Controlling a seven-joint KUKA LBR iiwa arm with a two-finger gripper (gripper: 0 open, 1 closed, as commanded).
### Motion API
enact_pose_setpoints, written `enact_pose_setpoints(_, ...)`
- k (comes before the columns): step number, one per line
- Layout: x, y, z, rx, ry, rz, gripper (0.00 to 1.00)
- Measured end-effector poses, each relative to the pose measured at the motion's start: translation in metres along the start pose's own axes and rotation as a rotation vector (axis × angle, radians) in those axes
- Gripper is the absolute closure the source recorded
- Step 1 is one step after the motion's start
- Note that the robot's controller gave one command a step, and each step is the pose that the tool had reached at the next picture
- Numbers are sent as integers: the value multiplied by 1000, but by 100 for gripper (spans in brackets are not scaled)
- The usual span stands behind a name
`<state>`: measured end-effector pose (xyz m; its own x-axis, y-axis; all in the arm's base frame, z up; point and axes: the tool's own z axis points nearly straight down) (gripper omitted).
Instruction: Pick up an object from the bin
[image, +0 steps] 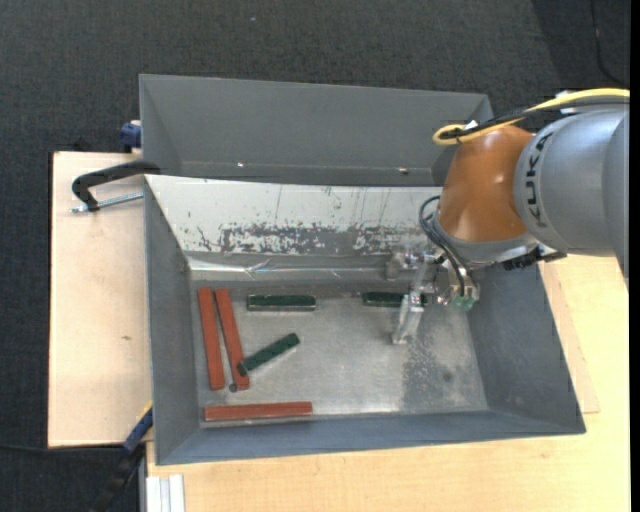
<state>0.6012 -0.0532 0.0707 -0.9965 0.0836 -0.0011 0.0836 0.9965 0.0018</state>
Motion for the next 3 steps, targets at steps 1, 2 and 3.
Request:
enact_pose_setpoints(1, 0, 0, 0, 1, -1, 0, 100)
enact_pose_setpoints(2, 0, 0, 0, 1, -1, 0, 100)
enact_pose_setpoints(3, 16, 3, -200, 2, -15, -40, 100)
